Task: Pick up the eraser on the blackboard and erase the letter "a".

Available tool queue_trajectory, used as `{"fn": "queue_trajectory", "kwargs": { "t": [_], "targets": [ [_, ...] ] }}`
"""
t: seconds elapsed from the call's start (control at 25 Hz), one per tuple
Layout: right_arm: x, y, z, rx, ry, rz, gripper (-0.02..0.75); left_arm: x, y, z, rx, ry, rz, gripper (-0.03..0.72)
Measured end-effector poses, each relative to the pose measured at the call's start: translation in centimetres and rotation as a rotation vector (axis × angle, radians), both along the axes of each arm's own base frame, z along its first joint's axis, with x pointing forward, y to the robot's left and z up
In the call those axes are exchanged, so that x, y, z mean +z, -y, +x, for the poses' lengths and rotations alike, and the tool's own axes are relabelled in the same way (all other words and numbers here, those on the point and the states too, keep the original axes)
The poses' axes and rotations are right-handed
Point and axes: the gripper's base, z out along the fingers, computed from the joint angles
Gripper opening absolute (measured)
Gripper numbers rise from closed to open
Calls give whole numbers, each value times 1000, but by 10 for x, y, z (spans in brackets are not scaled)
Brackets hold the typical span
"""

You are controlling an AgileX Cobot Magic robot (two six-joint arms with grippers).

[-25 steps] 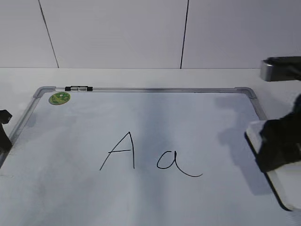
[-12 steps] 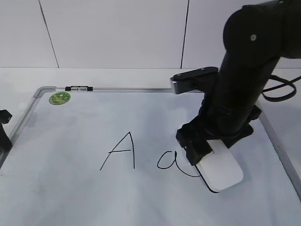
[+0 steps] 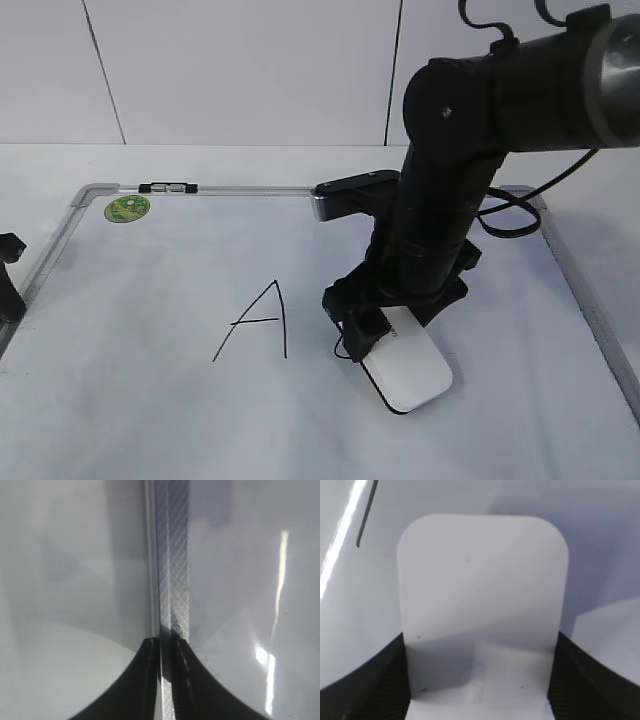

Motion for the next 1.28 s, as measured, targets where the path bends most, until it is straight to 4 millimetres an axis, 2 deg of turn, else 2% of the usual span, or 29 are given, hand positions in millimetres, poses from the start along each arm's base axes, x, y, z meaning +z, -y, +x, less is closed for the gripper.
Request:
{"fn": "queue_trajectory", "kwargs": {
  "t": [0.36, 0.6, 1.28],
  "targets": [
    [-18, -9, 4, 30, -31, -2, 554, 0, 0, 0, 0, 0, 0, 52],
    [-20, -16, 1, 68, -16, -24, 554, 0, 0, 0, -2, 0, 3, 52],
    [-20, -16, 1, 74, -17, -32, 554, 0, 0, 0, -4, -1, 4, 52]
  ]
}}
